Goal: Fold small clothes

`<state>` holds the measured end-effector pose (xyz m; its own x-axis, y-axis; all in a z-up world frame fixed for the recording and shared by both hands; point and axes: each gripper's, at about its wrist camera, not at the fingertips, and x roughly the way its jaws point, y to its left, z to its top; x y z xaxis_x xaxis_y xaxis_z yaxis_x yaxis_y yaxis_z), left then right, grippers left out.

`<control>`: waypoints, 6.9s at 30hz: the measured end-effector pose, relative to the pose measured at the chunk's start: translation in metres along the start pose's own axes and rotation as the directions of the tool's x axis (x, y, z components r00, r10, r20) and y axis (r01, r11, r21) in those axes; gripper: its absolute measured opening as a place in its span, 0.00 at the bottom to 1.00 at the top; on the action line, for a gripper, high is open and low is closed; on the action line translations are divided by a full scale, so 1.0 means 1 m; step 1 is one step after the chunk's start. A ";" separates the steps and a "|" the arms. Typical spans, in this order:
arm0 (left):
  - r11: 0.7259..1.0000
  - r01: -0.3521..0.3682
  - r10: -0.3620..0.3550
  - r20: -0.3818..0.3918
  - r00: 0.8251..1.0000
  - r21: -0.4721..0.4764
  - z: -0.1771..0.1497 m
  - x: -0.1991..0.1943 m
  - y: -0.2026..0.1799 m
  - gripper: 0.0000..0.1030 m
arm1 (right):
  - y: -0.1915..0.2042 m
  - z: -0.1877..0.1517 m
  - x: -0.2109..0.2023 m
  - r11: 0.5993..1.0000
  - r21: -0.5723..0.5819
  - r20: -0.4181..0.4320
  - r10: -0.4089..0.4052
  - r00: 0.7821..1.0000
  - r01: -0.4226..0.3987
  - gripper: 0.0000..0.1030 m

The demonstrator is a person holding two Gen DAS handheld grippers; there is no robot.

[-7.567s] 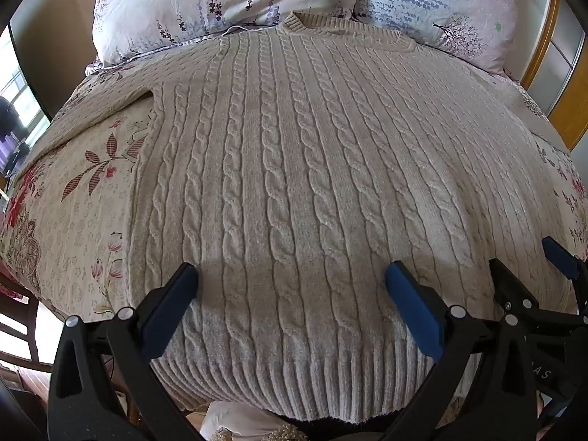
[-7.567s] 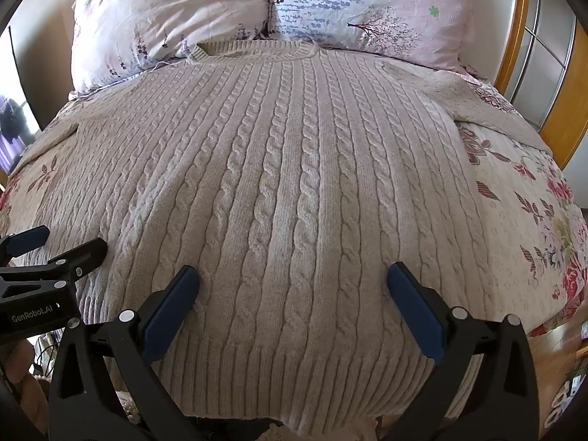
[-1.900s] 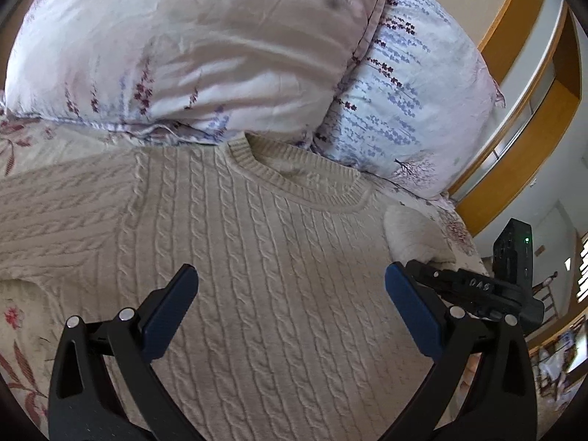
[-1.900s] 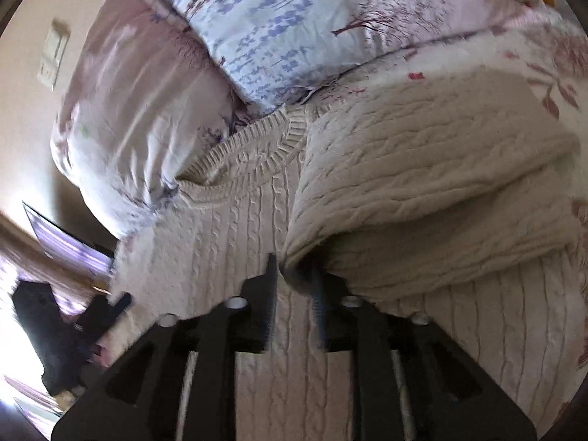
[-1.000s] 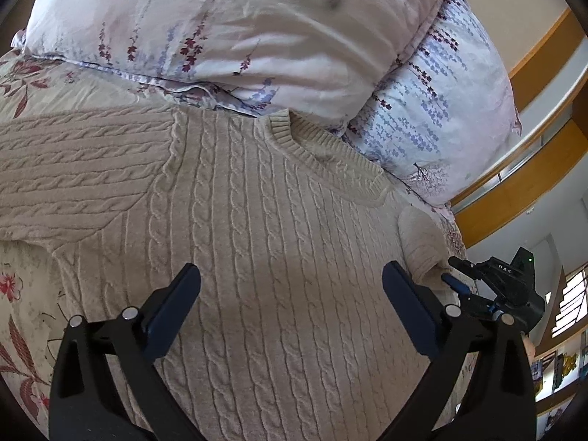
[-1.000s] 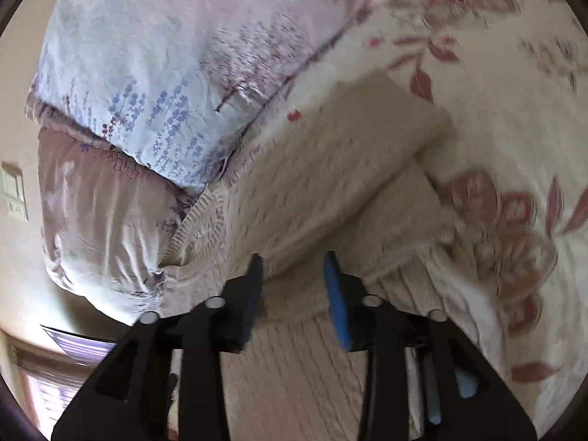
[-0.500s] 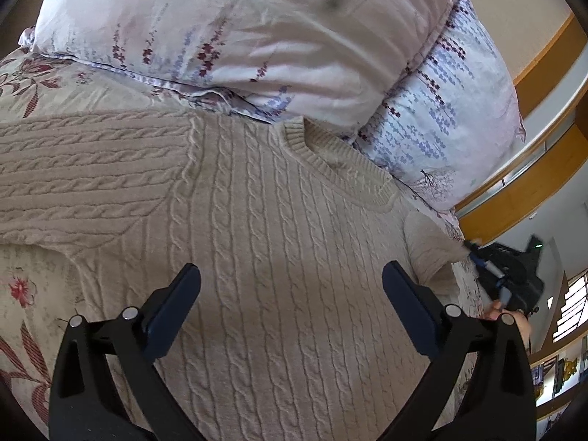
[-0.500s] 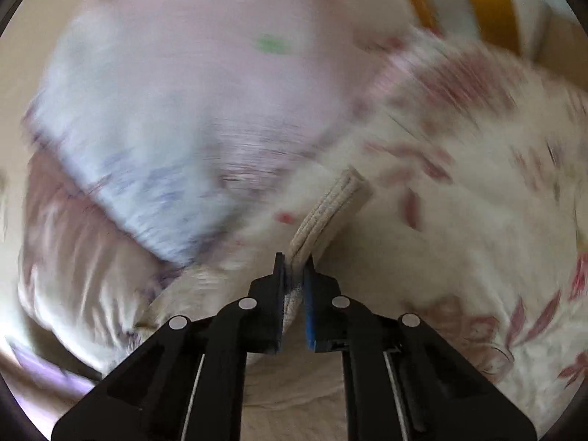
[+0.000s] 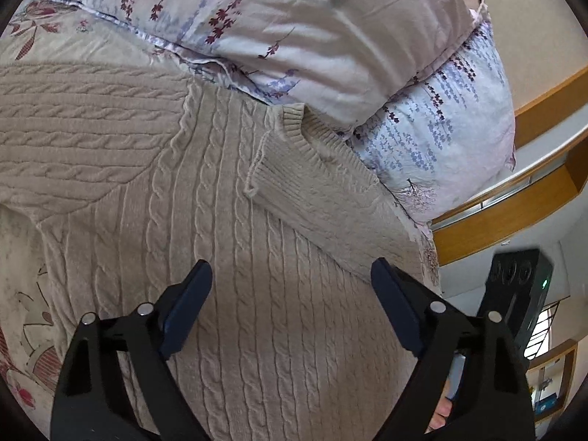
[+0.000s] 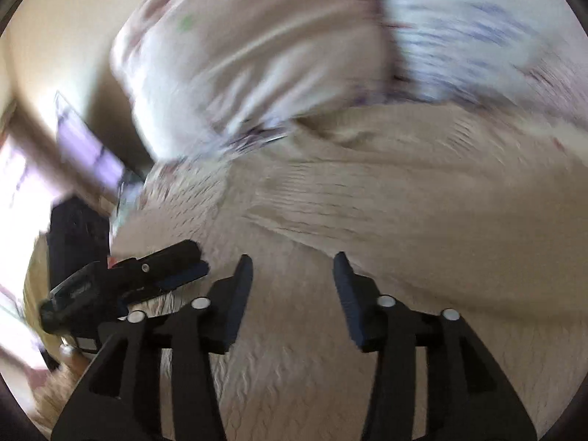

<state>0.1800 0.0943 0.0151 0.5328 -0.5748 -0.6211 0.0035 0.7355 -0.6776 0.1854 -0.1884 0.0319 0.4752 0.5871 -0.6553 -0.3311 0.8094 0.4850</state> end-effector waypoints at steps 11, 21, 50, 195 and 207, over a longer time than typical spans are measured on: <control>0.986 0.017 -0.025 -0.048 0.999 -0.168 0.031 0.039 0.005 0.40 | -0.182 -0.059 -0.095 0.681 0.730 0.229 -0.163 0.960 -0.059 0.47; 0.981 -0.026 0.025 -0.011 1.000 -0.193 0.041 0.058 0.006 0.07 | -0.187 -0.049 -0.097 0.695 0.712 0.347 -0.228 0.909 -0.097 0.08; 0.975 -0.168 0.196 0.207 0.958 -0.148 -0.007 -0.133 0.093 0.57 | -0.074 -0.073 -0.097 0.897 0.399 0.246 -0.307 0.919 0.193 0.69; 0.989 -0.109 0.102 0.072 0.992 0.100 -0.029 -0.095 0.044 0.48 | -0.120 -0.059 -0.117 0.934 0.313 0.197 -0.243 0.950 0.174 0.58; 0.998 -0.038 0.038 -0.002 0.999 0.056 -0.091 -0.127 0.077 0.48 | -0.147 -0.157 -0.160 0.925 0.368 0.112 -0.147 0.983 0.097 0.52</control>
<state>0.0351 0.1911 0.0060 0.5307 -0.5471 -0.6473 0.0306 0.7756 -0.6304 0.0302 -0.3995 -0.0249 0.6071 0.4562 -0.6506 0.0398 0.8003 0.5983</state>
